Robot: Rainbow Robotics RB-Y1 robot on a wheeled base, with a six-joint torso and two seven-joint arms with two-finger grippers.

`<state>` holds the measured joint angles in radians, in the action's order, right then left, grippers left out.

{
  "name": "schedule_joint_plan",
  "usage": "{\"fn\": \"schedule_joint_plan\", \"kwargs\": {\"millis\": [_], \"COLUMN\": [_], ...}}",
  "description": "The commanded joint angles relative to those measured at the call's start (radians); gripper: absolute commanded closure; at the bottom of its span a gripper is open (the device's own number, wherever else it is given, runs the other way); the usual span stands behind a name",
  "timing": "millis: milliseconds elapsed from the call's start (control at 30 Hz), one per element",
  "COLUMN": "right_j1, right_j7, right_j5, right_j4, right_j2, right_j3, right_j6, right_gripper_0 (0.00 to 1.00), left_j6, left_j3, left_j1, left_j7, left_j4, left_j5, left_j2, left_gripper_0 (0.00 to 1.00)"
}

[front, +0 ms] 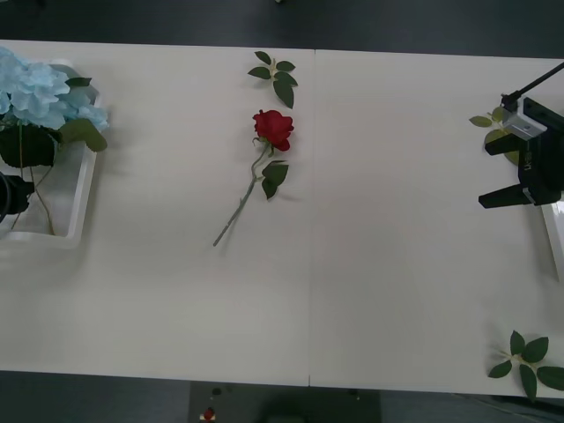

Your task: Put the red flowers into the right box and the blue flowers into the left box

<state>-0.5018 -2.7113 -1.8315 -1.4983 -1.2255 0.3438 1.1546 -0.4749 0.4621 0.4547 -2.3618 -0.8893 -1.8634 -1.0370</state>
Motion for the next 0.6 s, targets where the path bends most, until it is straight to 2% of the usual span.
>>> {"fn": "schedule_joint_plan", "kwargs": {"millis": [33,167,267,467,600], "right_j1": [-0.006,-0.006,-0.006,-0.006,-0.006], "right_j7": [0.006,0.006,0.006,0.006,0.006], "right_j5": [-0.008,-0.003,-0.022,-0.132,-0.209], "right_j4": [0.004,0.006,0.006,0.017,0.024], "right_j2": [-0.022,-0.02,-0.019,0.0,0.0], "right_j3": [-0.005,-0.003,-0.005,-0.005,-0.005], "right_j6": [0.002,0.002,0.002,0.002,0.002], "right_gripper_0": [0.0,0.0,0.0,0.0,0.0], "left_j6": [0.002,0.002,-0.068,-0.321,-0.524], "left_j3": [-0.023,-0.023,-0.025,-0.034,-0.102], "left_j1": [-0.004,-0.004,0.013,0.07,0.107], "left_j7": [-0.016,-0.023,-0.031,-0.036,-0.04], "left_j4": [-0.01,-0.014,-0.017,-0.017,-0.017], "left_j5": [0.0,-0.002,0.02,0.023,0.059], "left_j2": [-0.017,-0.02,-0.04,-0.135,-0.215], "left_gripper_0": [0.02,0.02,0.02,0.02,0.02]}}
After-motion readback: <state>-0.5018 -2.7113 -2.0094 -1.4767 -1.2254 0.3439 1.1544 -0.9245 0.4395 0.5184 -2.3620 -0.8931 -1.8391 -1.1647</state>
